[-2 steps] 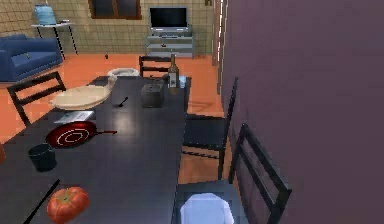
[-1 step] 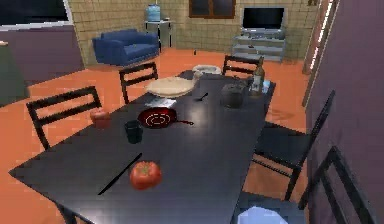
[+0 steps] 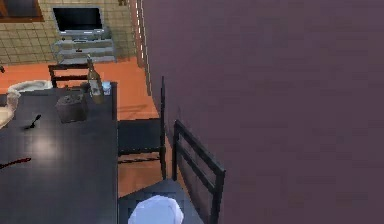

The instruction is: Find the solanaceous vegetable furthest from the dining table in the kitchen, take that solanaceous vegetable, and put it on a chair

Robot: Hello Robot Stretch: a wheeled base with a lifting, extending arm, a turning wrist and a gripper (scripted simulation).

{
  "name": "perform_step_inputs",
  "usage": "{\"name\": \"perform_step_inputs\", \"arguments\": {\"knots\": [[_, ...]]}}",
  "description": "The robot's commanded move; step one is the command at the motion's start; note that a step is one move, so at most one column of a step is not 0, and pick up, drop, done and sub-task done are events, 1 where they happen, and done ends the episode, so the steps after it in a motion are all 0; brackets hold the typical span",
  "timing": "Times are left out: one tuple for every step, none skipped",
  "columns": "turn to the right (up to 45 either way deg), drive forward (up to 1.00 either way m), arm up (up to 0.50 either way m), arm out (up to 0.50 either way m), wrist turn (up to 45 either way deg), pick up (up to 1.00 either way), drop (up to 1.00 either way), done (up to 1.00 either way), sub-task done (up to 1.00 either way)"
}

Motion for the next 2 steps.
{"name": "perform_step_inputs", "arguments": {"knots": [[33.0, 0.0, 0.0, 0.0, 0.0, 0.0, 0.0, 0.0, 0.0], [-45.0, 0.0, 0.0, 0.0, 0.0, 0.0, 0.0, 0.0, 0.0]]}}
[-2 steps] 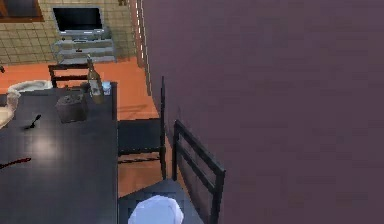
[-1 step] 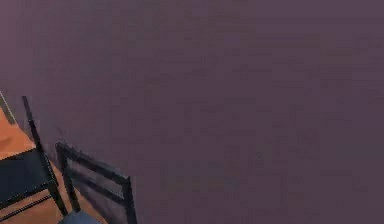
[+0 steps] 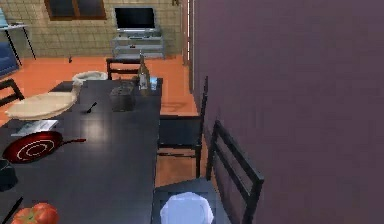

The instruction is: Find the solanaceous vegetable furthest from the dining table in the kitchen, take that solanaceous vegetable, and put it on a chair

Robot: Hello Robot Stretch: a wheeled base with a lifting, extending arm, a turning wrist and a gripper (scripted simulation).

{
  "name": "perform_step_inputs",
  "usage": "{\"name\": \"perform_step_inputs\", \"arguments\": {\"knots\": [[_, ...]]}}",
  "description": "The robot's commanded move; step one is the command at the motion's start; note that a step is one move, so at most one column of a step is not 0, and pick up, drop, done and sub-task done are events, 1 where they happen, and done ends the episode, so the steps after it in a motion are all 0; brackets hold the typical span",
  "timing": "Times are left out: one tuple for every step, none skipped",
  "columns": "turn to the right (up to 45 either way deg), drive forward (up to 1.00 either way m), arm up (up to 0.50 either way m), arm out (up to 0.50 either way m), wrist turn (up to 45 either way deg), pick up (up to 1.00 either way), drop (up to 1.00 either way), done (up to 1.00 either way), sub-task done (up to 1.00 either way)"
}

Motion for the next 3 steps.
{"name": "perform_step_inputs", "arguments": {"knots": [[-45.0, 0.0, 0.0, 0.0, 0.0, 0.0, 0.0, 0.0, 0.0], [-3.0, 0.0, 0.0, 0.0, 0.0, 0.0, 0.0, 0.0, 0.0], [45.0, 0.0, 0.0, 0.0, 0.0, 0.0, 0.0, 0.0, 0.0]]}}
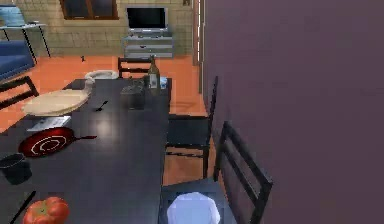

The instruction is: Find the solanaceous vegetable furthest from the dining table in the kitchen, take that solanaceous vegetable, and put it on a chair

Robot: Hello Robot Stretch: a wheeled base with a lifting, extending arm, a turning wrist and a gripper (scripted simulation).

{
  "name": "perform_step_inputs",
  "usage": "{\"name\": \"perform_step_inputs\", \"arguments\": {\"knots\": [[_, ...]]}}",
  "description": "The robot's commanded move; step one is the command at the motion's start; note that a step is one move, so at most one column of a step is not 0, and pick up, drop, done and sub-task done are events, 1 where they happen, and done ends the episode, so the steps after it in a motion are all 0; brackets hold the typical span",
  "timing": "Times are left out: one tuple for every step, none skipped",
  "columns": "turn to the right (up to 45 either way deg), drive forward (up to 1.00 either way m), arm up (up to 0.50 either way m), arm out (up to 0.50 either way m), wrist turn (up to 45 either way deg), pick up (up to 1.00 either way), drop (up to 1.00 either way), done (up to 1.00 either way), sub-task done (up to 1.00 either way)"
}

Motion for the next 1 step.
{"name": "perform_step_inputs", "arguments": {"knots": [[45.0, 0.0, 0.0, 0.0, 0.0, 0.0, 0.0, 0.0, 0.0]]}}
